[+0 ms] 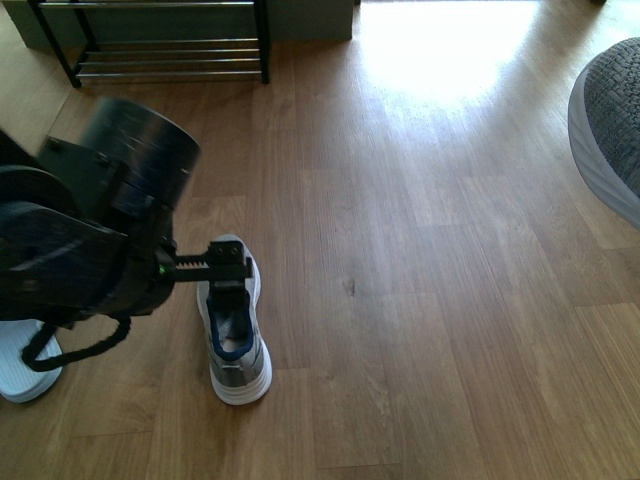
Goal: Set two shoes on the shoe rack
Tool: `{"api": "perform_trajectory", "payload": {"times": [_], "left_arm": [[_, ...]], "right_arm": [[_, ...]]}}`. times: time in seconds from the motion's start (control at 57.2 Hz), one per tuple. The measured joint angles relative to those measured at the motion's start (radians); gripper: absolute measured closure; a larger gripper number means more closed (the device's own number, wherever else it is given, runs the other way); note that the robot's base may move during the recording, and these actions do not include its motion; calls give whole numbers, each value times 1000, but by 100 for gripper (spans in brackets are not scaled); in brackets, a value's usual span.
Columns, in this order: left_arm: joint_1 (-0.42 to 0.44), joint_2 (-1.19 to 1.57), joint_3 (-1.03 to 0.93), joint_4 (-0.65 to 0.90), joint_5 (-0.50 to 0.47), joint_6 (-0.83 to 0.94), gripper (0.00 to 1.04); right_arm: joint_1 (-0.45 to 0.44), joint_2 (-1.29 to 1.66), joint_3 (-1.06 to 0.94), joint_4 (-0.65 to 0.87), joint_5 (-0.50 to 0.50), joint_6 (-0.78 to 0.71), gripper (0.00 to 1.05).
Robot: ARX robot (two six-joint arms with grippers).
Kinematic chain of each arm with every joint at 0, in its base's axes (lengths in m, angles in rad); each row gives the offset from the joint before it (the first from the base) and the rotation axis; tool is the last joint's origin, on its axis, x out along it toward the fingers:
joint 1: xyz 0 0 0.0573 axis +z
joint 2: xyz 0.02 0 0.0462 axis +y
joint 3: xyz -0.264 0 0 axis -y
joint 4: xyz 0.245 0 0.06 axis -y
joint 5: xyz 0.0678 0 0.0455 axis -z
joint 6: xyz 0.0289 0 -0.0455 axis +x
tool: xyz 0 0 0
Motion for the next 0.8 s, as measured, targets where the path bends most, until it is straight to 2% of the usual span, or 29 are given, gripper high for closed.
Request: {"api": "perform_trajectory", "payload": {"times": [0.227,0.804], "left_arm": [[8,239,202,-46,-16,-31,9],[41,489,453,-151,-22,-41,9]], "right_arm": [[0,0,0,0,0,0,104],[0,0,0,0,0,0,104]]}}
